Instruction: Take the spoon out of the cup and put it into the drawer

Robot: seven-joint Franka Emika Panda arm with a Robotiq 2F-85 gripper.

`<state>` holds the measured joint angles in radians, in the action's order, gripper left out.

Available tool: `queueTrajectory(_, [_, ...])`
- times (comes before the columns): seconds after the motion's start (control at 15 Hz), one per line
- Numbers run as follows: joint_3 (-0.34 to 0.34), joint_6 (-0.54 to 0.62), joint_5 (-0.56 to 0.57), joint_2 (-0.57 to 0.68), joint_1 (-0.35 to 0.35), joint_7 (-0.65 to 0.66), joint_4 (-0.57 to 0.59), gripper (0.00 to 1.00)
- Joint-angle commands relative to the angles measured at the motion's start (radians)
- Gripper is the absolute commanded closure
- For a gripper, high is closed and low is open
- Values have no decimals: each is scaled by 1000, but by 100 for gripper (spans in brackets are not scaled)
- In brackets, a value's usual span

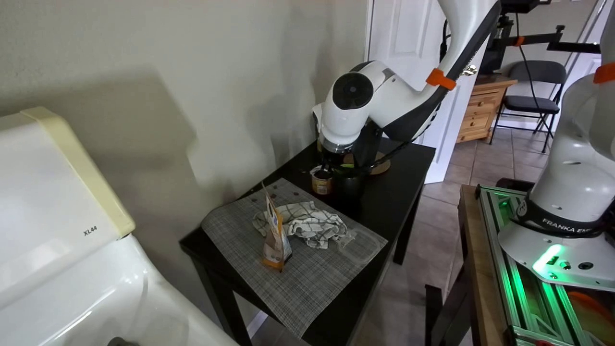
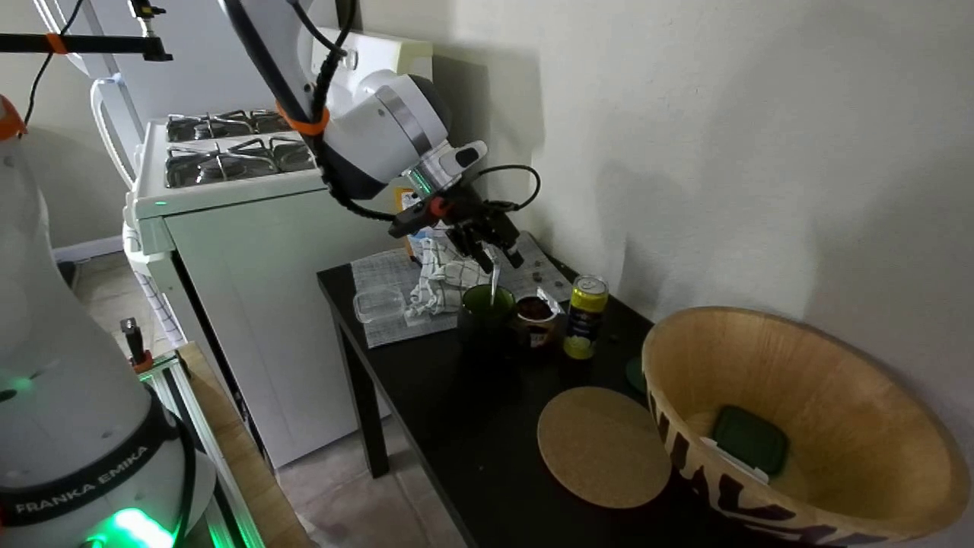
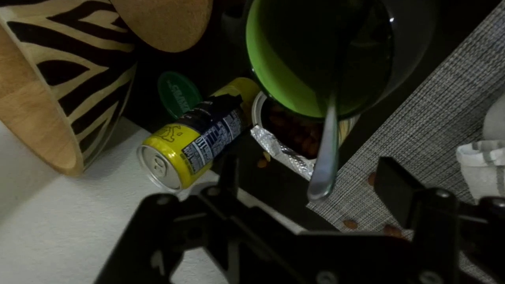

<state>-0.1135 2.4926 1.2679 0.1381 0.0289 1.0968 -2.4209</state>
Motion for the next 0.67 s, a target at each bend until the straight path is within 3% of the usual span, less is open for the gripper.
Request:
queueTrajectory(0.0, [42, 51, 51, 78, -34, 122, 45, 44])
queueTrajectory(0.47, [46, 79, 130, 71, -27, 281, 46, 99])
queueTrajectory(0.6, [43, 80, 158, 48, -29, 328, 38, 100])
